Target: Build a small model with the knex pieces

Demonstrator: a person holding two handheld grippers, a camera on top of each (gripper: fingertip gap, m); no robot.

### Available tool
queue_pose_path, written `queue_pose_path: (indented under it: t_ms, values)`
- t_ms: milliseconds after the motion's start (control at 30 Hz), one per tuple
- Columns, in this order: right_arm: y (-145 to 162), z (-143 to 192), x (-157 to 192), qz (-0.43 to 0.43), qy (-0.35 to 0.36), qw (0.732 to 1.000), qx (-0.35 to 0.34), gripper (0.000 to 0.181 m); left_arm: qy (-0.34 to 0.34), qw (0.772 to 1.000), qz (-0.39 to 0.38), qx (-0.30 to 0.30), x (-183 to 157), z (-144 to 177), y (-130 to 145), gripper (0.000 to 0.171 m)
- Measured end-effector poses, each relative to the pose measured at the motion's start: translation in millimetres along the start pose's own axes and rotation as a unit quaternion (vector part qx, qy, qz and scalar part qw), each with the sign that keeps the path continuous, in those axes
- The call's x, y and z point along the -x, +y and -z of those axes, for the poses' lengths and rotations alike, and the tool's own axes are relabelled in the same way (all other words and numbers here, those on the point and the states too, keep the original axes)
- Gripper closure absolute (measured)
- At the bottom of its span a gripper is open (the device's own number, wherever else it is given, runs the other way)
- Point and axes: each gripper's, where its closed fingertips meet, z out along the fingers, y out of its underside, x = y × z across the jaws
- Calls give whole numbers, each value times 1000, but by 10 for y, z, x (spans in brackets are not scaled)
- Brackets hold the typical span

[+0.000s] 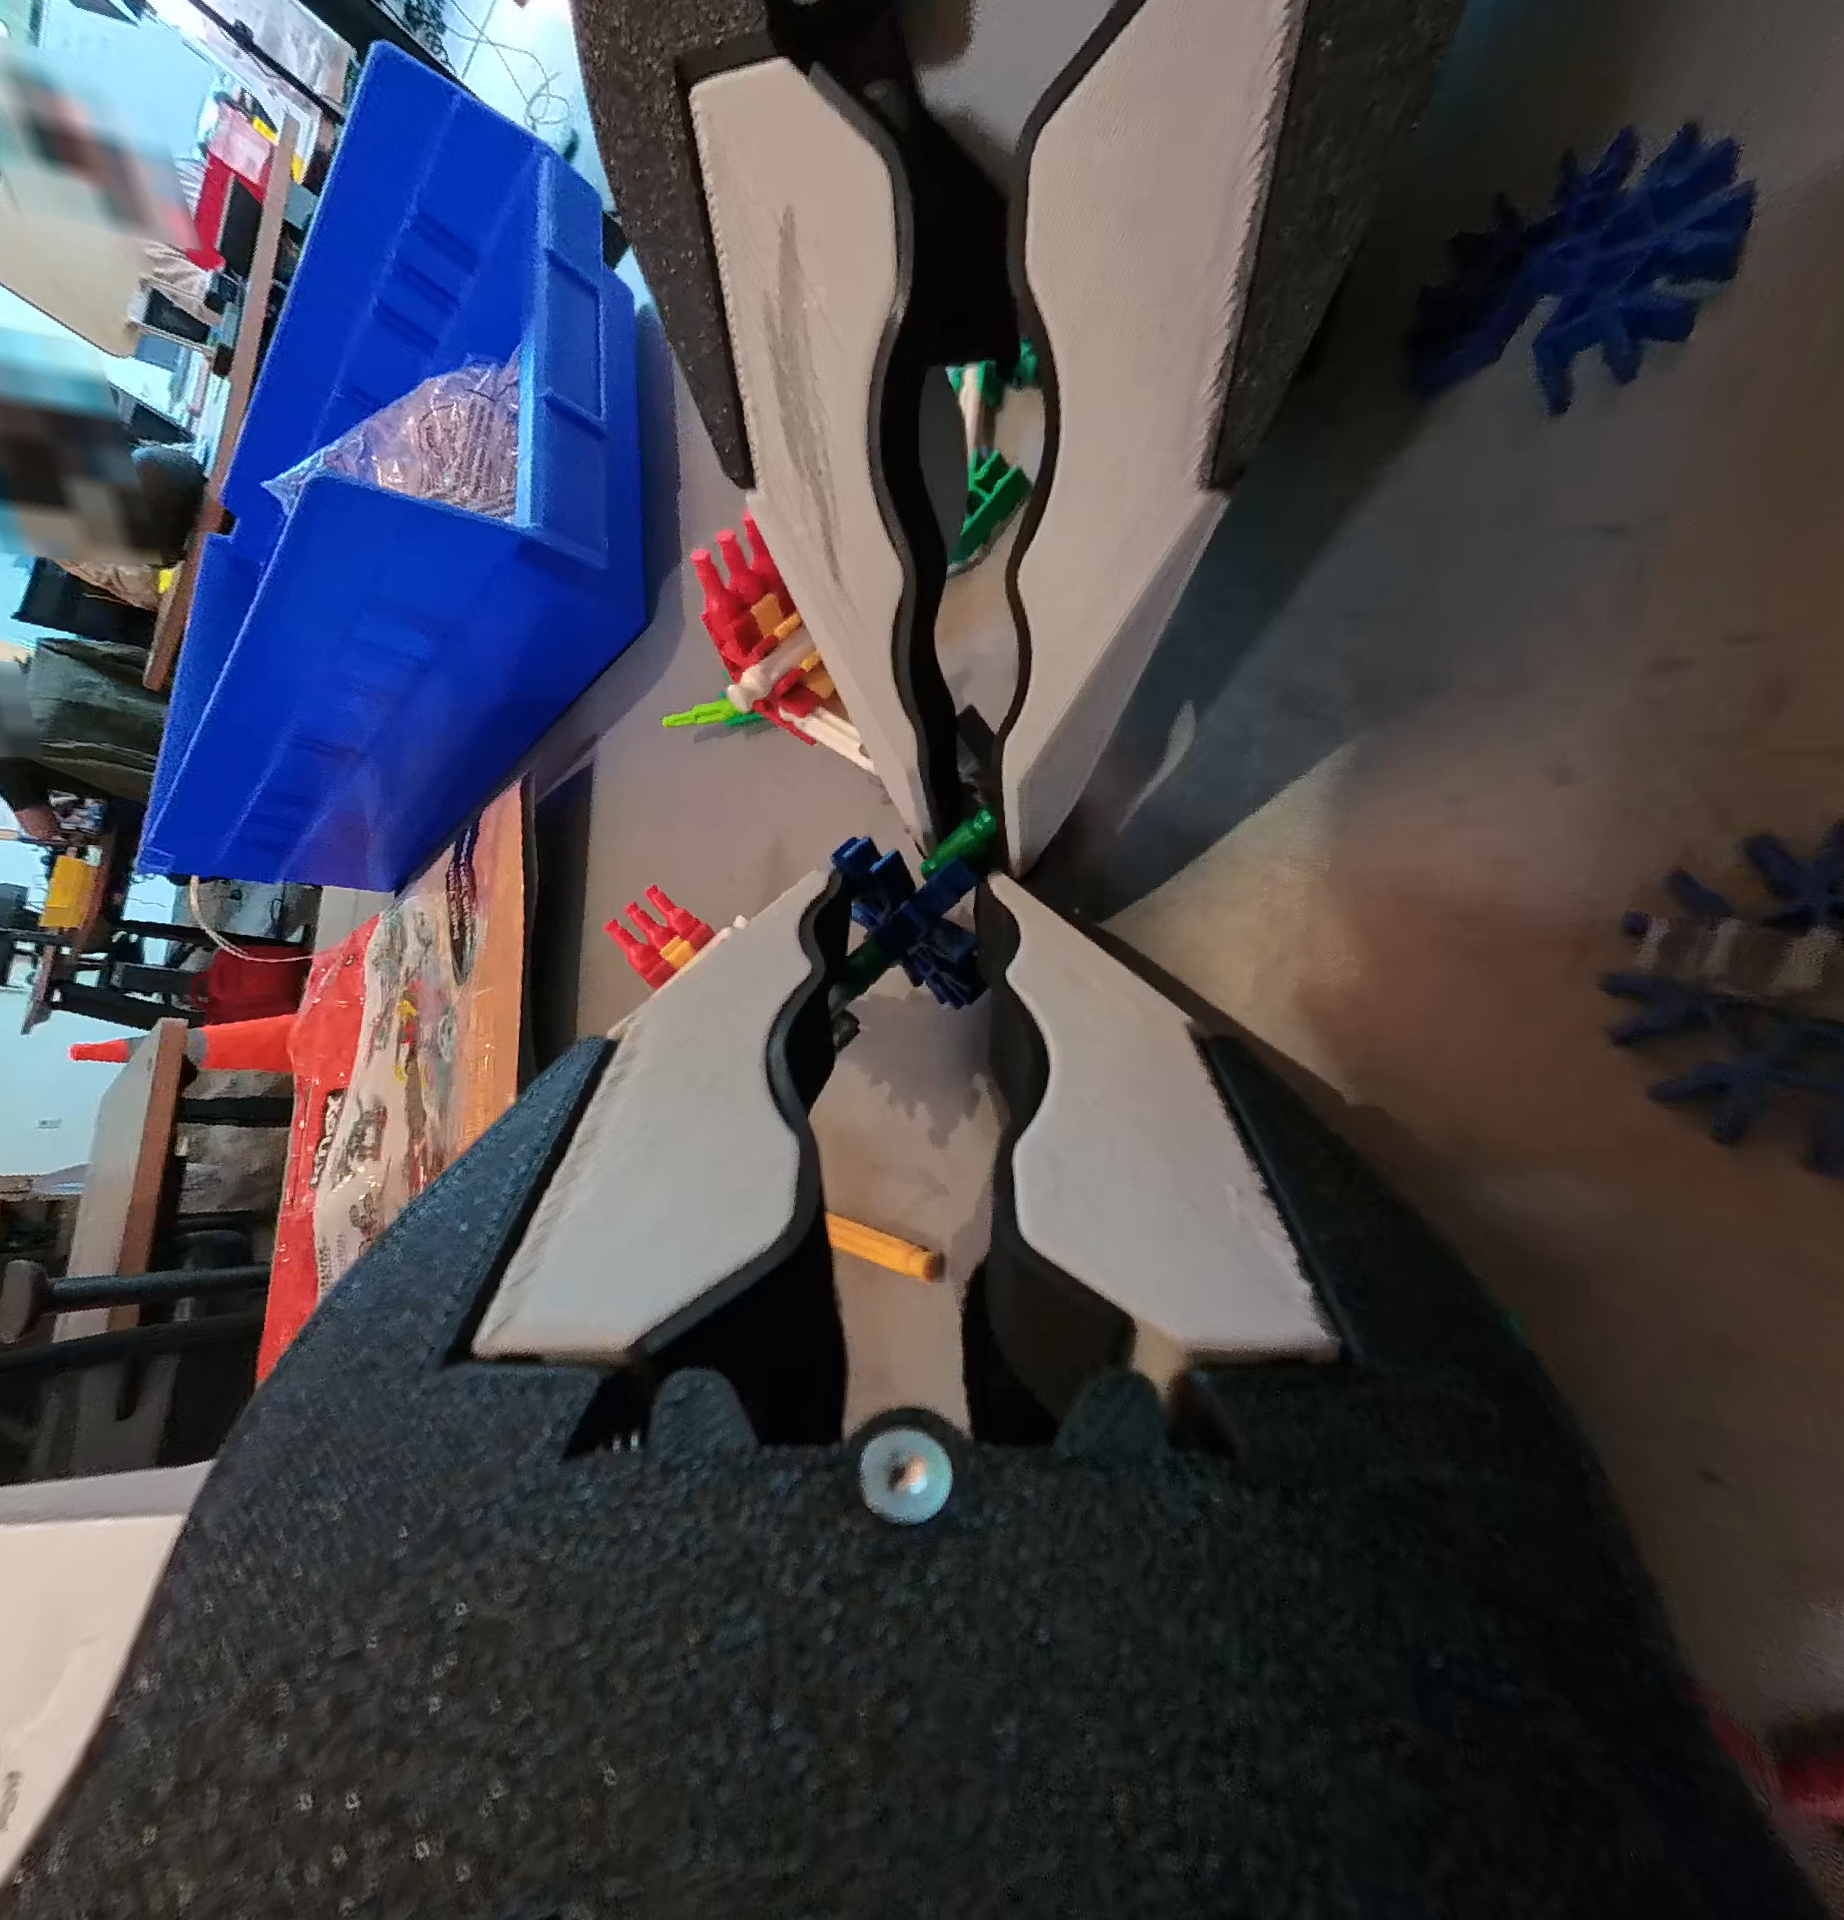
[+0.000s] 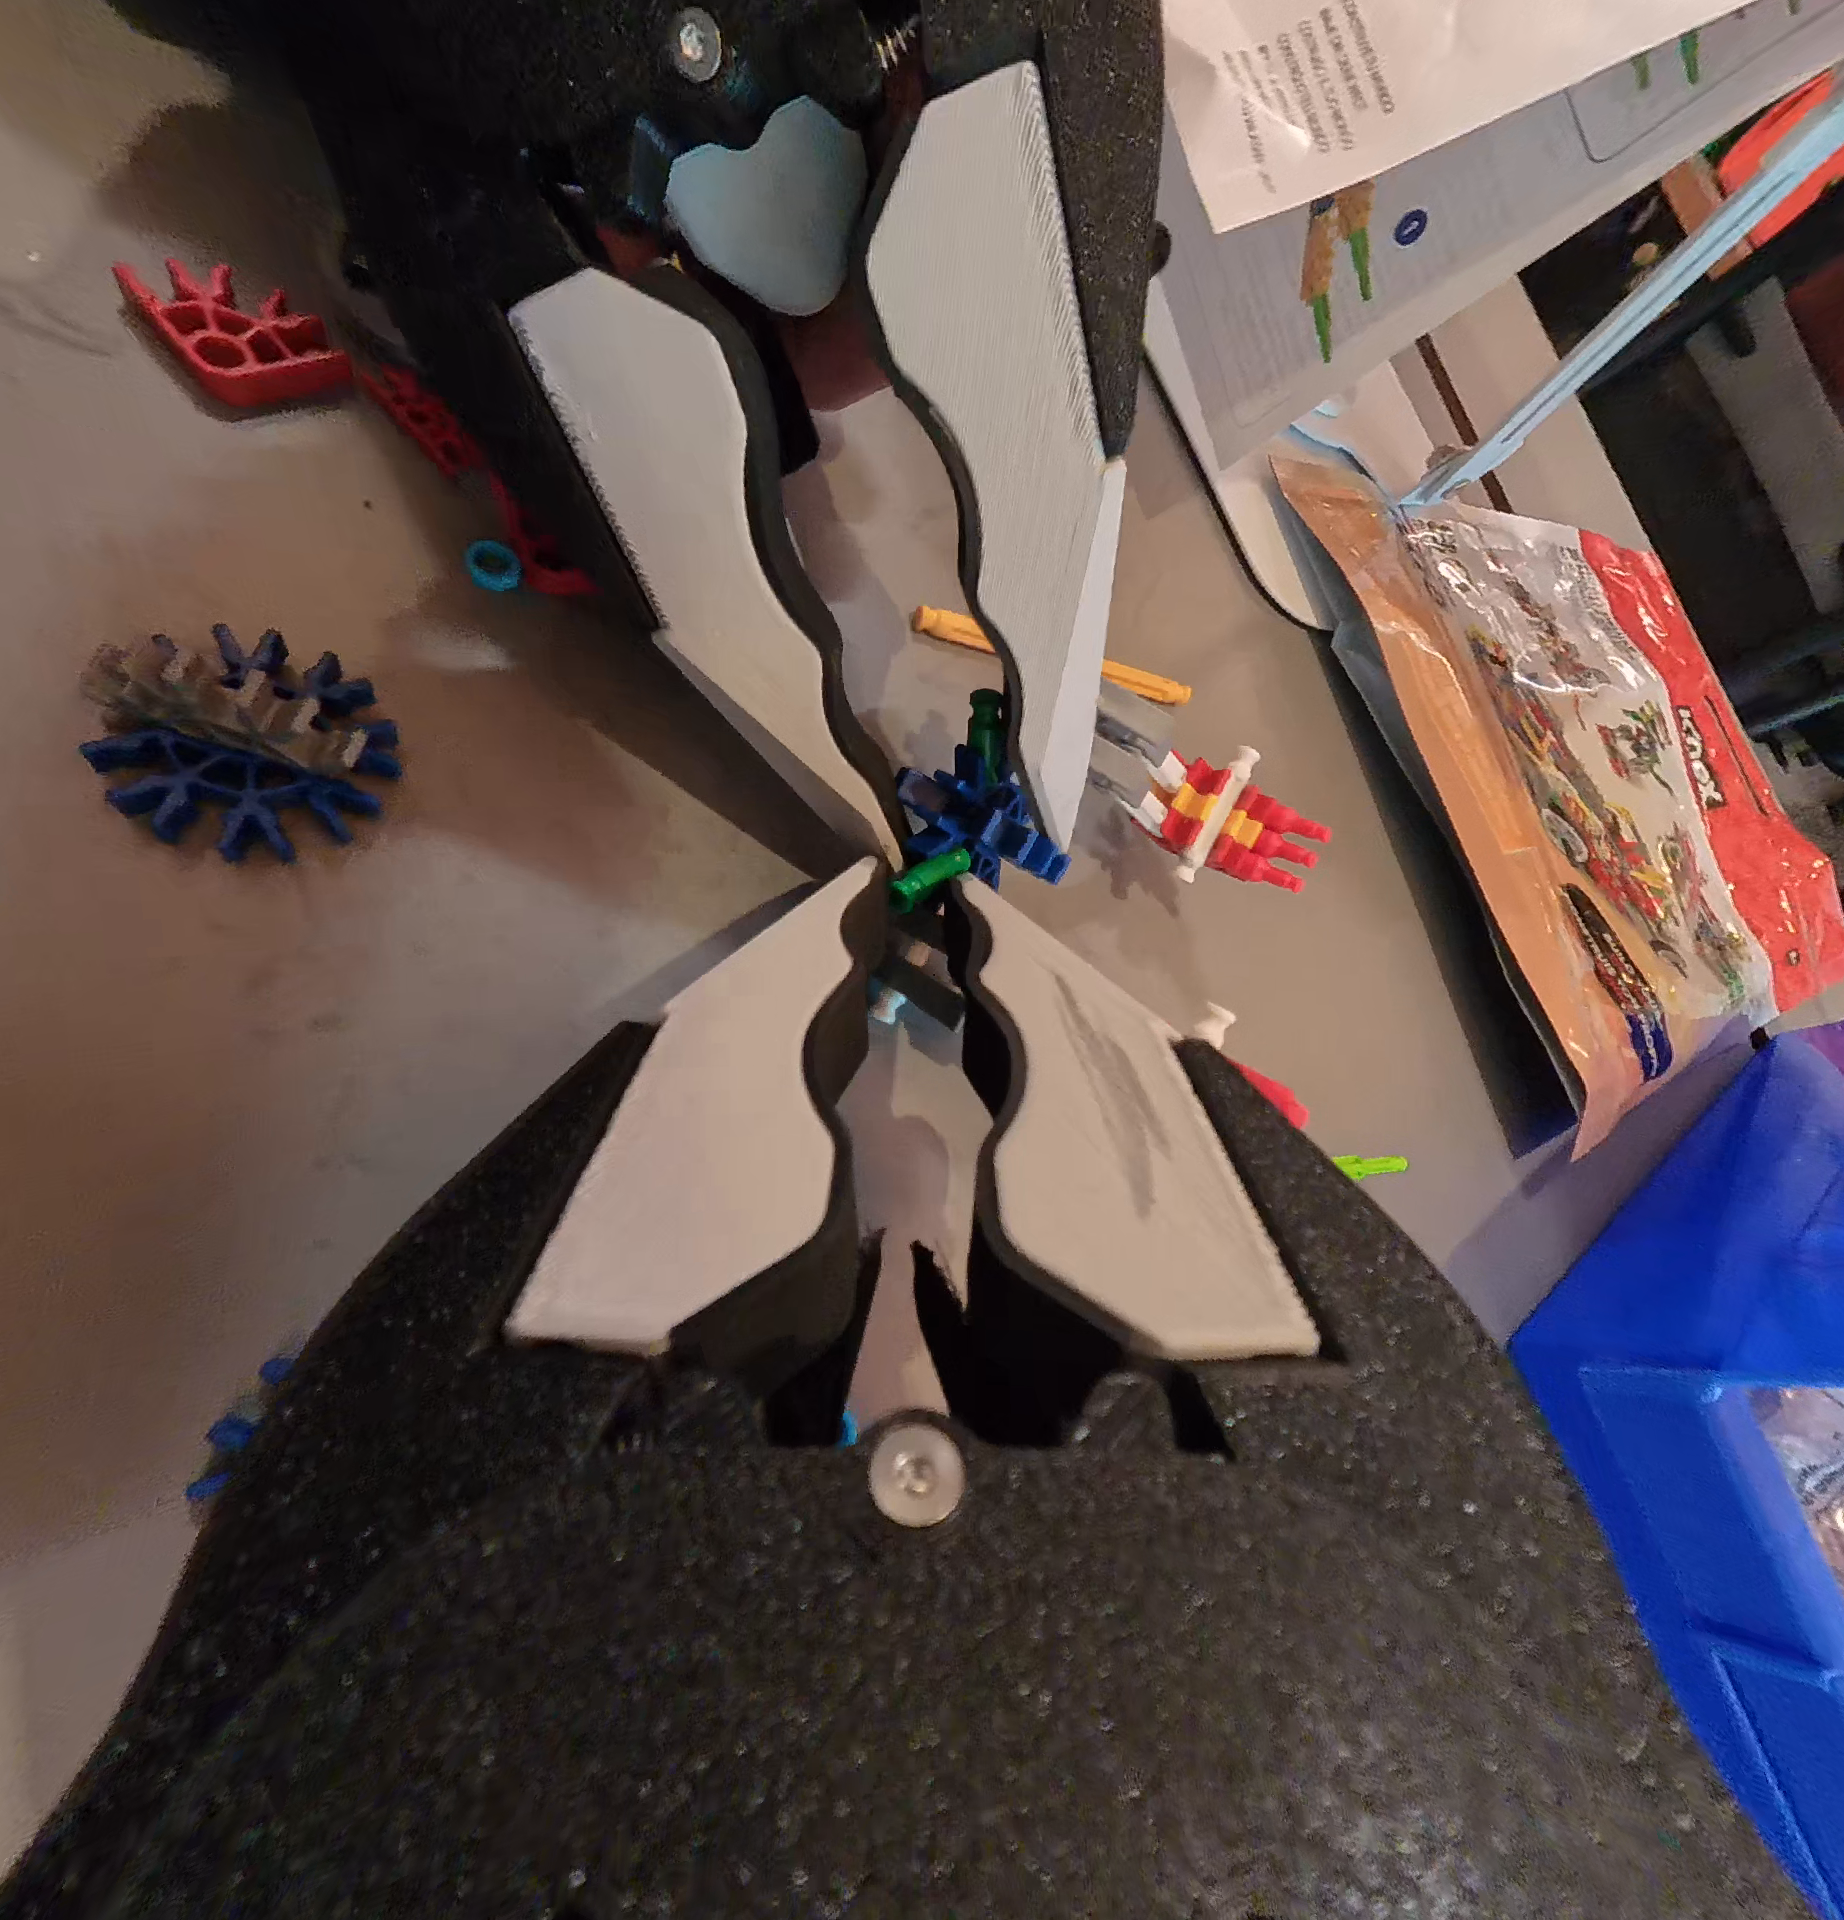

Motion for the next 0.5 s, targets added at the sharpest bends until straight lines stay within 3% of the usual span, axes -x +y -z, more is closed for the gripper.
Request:
queue_pose_path:
  t_ms: [500]
  values:
    - [-49,4,-13,-1,8,1000,-17,174,17,1000,-10,-2,-15,65,29,148]
